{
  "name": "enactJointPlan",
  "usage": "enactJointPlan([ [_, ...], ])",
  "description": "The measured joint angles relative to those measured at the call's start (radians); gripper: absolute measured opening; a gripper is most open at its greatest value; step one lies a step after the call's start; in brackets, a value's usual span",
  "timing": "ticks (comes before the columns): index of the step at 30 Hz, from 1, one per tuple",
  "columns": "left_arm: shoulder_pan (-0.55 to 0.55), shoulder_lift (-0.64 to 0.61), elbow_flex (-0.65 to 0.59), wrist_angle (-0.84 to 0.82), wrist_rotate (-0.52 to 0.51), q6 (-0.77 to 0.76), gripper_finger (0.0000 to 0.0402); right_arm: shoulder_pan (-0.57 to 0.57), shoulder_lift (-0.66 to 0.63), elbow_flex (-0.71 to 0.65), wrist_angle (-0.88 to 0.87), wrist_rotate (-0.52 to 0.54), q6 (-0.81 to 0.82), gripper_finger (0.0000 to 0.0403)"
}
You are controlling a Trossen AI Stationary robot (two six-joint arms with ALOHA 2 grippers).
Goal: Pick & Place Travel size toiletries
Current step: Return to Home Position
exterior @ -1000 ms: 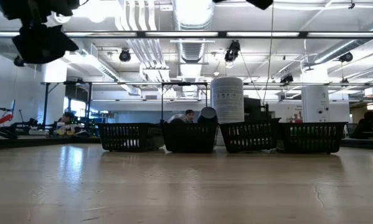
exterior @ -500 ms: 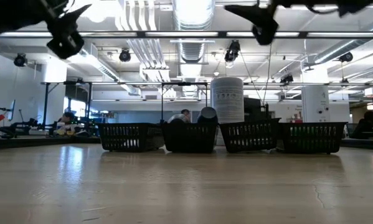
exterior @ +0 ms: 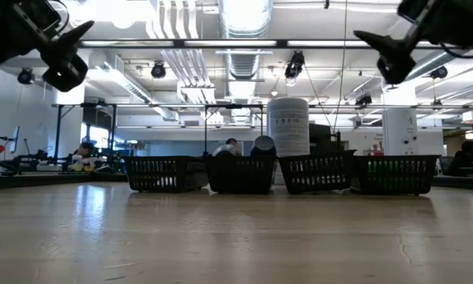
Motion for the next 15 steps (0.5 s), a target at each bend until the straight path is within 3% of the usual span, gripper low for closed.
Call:
enactJointPlan([
  [3,0.0,-0.058,0.003,-0.076,-0.001,0.056,0.0239,0.001,-0.11,-0.056,0.001,-0.001,-0.03,0.0359],
  [9,0.001,-0.055,0.002,-0.118,-0.041,0.094,0.0239,0.001,-0.305,-0.162,-0.001,0.022,-0.098,0.0352],
  [15,0.001,-0.056,0.0,-0.19,-0.103,0.089,0.0239,0.0,-0.456,-0.168,-0.15,0.029,-0.116,0.0334],
])
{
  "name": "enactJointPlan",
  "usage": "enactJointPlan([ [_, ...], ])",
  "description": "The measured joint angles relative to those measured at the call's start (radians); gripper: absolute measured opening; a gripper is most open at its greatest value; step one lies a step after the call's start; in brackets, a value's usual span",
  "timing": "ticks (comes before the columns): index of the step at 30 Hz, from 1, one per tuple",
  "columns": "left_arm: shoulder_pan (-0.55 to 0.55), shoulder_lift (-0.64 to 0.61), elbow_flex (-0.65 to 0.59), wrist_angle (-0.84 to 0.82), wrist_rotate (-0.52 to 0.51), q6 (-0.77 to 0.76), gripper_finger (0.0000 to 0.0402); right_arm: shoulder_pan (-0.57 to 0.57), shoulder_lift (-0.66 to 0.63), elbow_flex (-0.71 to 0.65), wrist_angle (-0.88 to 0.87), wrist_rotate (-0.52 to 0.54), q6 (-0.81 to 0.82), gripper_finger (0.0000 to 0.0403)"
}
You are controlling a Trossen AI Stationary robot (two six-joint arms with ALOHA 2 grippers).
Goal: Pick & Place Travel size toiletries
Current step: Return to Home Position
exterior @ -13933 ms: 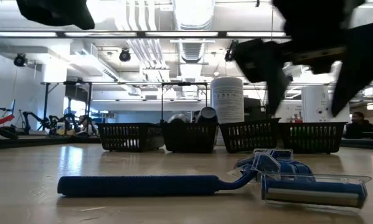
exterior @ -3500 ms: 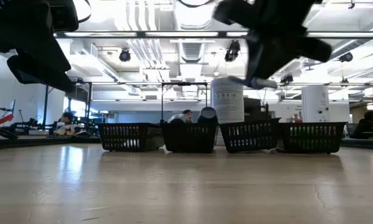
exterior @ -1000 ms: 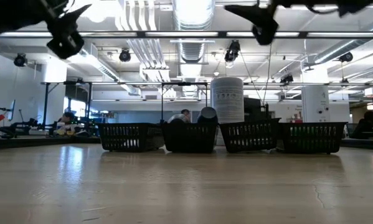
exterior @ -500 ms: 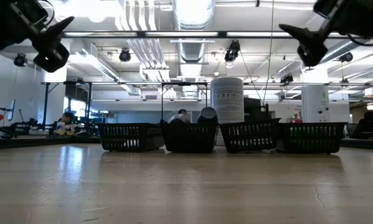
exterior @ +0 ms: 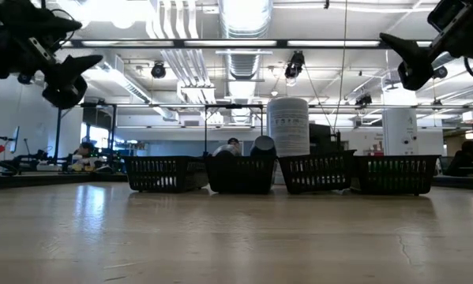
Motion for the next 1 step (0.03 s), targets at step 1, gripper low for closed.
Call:
enactJointPlan([
  [1,0.0,0.001,0.0,-0.009,-0.004,0.0,0.0239,0.0,-0.02,0.0,-0.015,0.0,-0.004,0.0331],
])
